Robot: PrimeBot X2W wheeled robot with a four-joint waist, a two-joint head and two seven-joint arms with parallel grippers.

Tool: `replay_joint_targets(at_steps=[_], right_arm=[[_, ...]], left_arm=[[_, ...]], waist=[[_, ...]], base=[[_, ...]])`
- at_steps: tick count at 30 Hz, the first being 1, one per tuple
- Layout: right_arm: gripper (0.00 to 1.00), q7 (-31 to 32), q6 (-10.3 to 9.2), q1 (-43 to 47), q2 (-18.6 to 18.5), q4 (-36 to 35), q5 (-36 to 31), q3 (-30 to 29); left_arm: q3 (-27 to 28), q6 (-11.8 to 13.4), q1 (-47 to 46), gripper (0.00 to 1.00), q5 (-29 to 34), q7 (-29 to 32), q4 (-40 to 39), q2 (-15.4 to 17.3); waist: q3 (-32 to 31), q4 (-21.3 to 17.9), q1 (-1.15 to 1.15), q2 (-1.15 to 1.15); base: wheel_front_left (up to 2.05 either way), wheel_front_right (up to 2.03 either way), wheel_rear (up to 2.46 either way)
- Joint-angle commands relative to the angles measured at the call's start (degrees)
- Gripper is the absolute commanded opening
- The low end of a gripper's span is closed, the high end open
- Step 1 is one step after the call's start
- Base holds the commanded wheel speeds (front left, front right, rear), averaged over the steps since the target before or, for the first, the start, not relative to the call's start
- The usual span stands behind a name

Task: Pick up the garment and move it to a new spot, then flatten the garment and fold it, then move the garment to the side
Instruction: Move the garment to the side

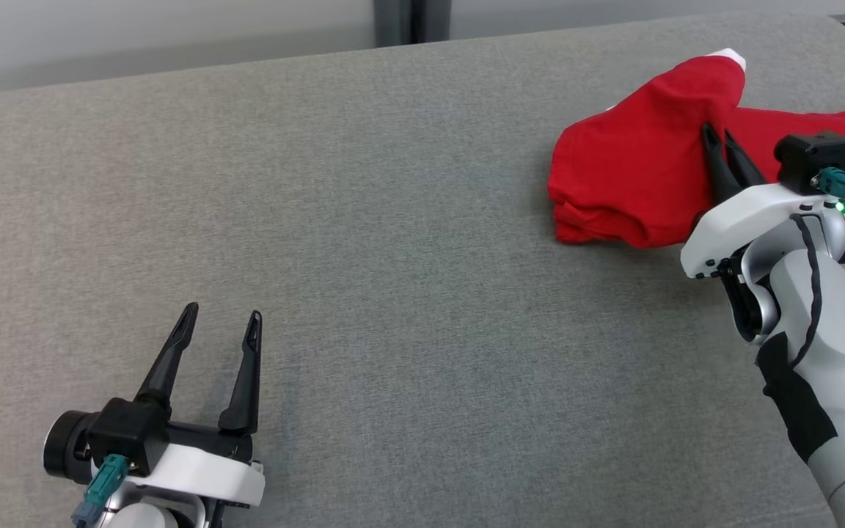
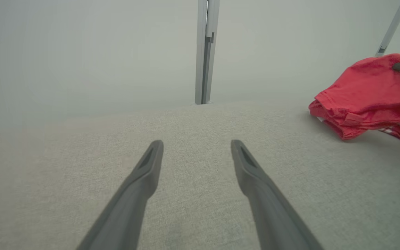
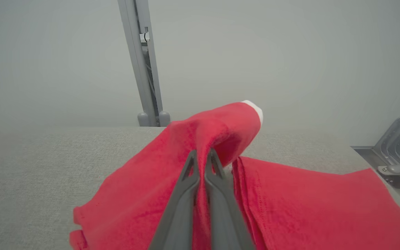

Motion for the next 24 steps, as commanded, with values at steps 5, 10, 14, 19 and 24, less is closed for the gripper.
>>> replay_joint_targets(at_steps=[5, 10, 14, 19, 24], right_arm=[[0.00, -0.30, -0.01, -1.82, -0.83, -0.61, -1.30, -1.14], [0.00, 1.89, -0.01, -3.88, -1.84, -1.43, 0.94, -0.36], [0.00, 5.07, -0.01, -5.24, -3.94, -3.46, 4.55, 1.68], [0.00, 10.44, -0.01, -6.03, -9.28, -7.93, 9.64, 5.12], [0.00, 14.56, -0.01, -5.78, -15.33, -11.98, 11.67, 6.92]], left_arm=[[-0.27, -0.42, -1.36, 1.00, 0.32, -0.18, -0.20, 1.09], [-0.81, -0.55, -1.97, 1.00, 0.29, -0.18, -0.36, 1.68], [-1.35, -0.59, -2.83, 1.00, 0.04, -0.18, -0.28, 2.43], [-1.59, -0.62, -3.33, 1.00, -0.33, -0.18, -0.10, 3.40], [-1.52, -0.67, -4.20, 1.00, -0.86, -0.18, -0.30, 4.16]], waist=[[2.25, -3.26, 0.00, 0.00], [3.74, -4.24, 0.00, 0.00], [4.96, -4.04, 0.00, 0.00], [6.69, -3.09, 0.00, 0.00], [8.04, -2.20, 0.00, 0.00]], base=[[0.00, 0.00, 0.00], [0.00, 0.00, 0.00], [0.00, 0.00, 0.00], [0.00, 0.00, 0.00], [0.00, 0.00, 0.00]])
